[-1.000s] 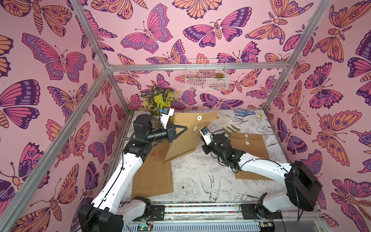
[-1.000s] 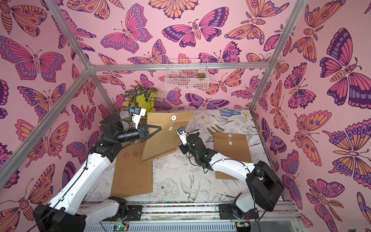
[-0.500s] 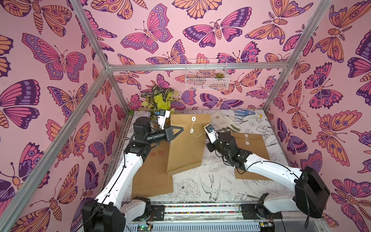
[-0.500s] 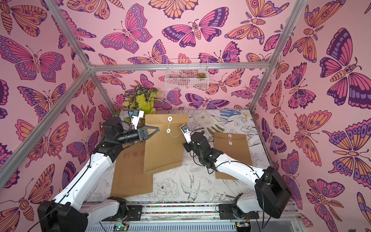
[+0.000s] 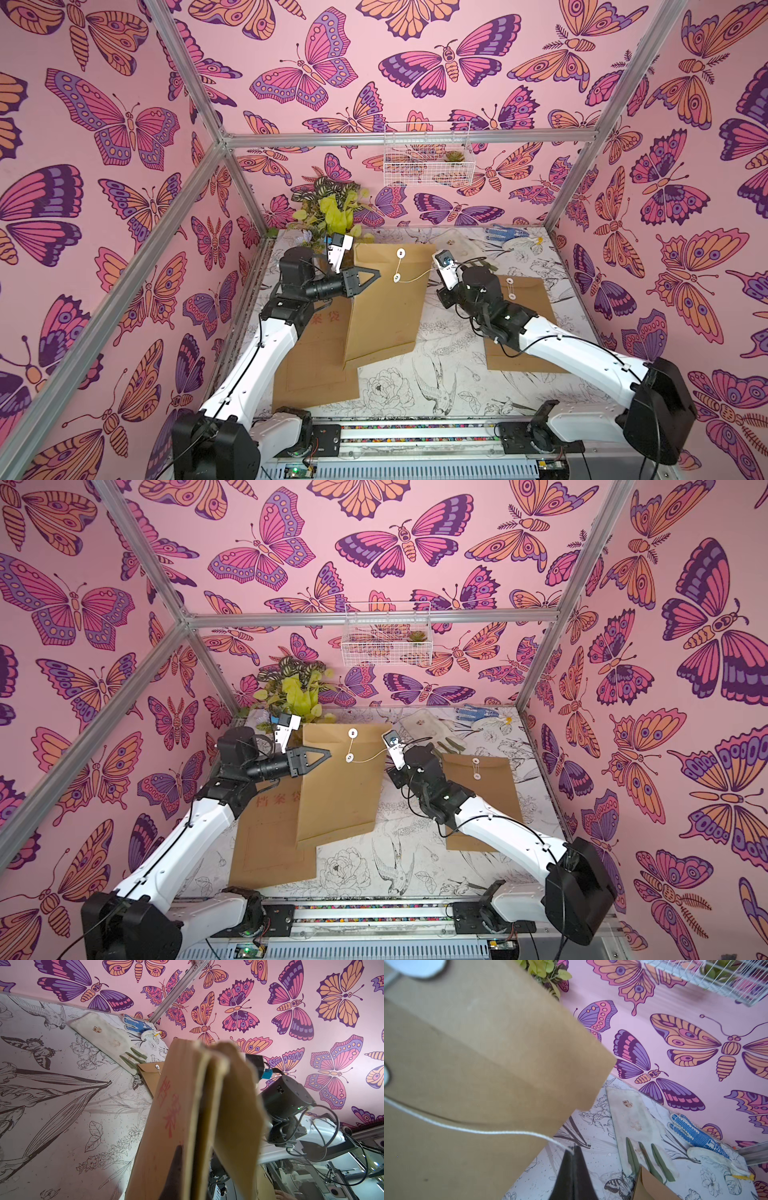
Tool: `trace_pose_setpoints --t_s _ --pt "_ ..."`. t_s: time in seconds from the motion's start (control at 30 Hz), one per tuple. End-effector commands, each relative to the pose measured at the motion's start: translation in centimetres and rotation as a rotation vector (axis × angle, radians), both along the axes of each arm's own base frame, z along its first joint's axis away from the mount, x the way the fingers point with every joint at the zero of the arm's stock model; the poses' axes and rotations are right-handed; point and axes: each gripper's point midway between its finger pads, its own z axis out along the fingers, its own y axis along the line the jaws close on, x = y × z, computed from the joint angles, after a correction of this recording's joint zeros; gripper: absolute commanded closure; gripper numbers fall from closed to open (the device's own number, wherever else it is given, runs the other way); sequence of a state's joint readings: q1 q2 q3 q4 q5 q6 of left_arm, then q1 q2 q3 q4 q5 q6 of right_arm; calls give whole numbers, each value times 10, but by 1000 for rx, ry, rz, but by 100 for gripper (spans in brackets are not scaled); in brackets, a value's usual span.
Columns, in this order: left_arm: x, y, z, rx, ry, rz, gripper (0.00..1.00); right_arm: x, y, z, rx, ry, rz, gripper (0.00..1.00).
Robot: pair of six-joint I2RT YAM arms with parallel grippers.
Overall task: Close the mouth of the file bag
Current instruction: Close the file bag.
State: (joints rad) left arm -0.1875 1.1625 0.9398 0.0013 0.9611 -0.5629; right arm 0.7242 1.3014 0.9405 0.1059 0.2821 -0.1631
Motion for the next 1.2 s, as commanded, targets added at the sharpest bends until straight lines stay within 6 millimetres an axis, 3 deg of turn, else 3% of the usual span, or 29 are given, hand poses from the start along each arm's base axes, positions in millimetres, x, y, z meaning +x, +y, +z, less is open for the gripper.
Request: trace_pose_setpoints --t_s 0.0,0.57,0.87,1.17 --pt "-8 -5 -6 -17 20 -45 100 6 -6 29 -16 -51 -18 100" --pt "-27 -24 -6 -21 4 -150 100 15 19 50 -120 52 98 100" --pt "-22 -30 -6 -6 -14 -158 100 8 31 74 -80 102 148 100" --pt "-22 -35 -1 -4 -34 -176 100 7 45 82 -83 128 173 100"
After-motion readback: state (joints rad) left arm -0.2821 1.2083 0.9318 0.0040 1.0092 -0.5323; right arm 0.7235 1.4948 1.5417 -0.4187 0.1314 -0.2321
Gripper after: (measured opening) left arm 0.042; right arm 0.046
